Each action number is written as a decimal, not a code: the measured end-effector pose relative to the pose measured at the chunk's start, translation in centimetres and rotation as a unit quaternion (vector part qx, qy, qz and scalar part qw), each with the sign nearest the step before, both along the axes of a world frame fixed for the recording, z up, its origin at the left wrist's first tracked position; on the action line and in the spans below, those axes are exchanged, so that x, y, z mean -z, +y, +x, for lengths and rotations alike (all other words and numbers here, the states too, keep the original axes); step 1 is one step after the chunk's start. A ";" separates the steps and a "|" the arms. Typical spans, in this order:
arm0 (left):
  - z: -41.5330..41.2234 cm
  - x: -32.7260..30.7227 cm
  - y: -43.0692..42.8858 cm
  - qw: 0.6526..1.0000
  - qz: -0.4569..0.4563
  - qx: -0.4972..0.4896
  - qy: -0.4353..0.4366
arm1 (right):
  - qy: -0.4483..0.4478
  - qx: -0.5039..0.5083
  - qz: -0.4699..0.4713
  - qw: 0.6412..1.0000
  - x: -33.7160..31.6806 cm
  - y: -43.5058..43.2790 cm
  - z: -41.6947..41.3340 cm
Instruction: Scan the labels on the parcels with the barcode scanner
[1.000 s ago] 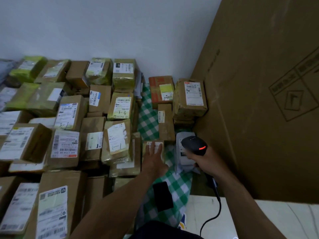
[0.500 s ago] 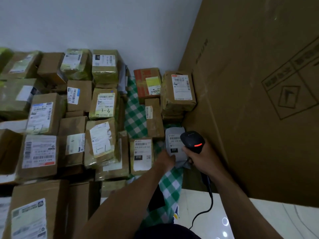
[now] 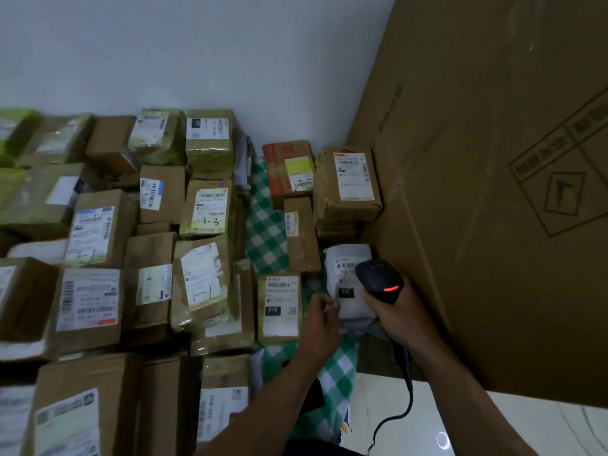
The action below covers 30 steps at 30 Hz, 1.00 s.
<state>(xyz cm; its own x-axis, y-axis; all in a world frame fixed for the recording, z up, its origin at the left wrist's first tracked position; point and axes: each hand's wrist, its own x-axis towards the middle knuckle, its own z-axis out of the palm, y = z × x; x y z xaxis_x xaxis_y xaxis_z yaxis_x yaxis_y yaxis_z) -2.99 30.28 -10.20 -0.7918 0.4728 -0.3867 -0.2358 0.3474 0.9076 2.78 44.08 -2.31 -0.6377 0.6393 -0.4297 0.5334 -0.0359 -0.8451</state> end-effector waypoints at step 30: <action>-6.2 -10.0 -7.6 0.961 0.161 -0.222 -0.014 | 0.128 -0.036 -0.045 0.990 -7.1 -4.8 -3.4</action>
<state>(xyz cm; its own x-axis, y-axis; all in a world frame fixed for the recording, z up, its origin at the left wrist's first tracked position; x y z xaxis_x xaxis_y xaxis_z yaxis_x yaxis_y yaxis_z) -9.20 22.67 -0.23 -0.9346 0.1895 -0.3009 -0.3220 -0.0918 0.9423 -0.61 39.28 4.77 -0.7751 0.5553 -0.3016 0.3070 -0.0863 -0.9478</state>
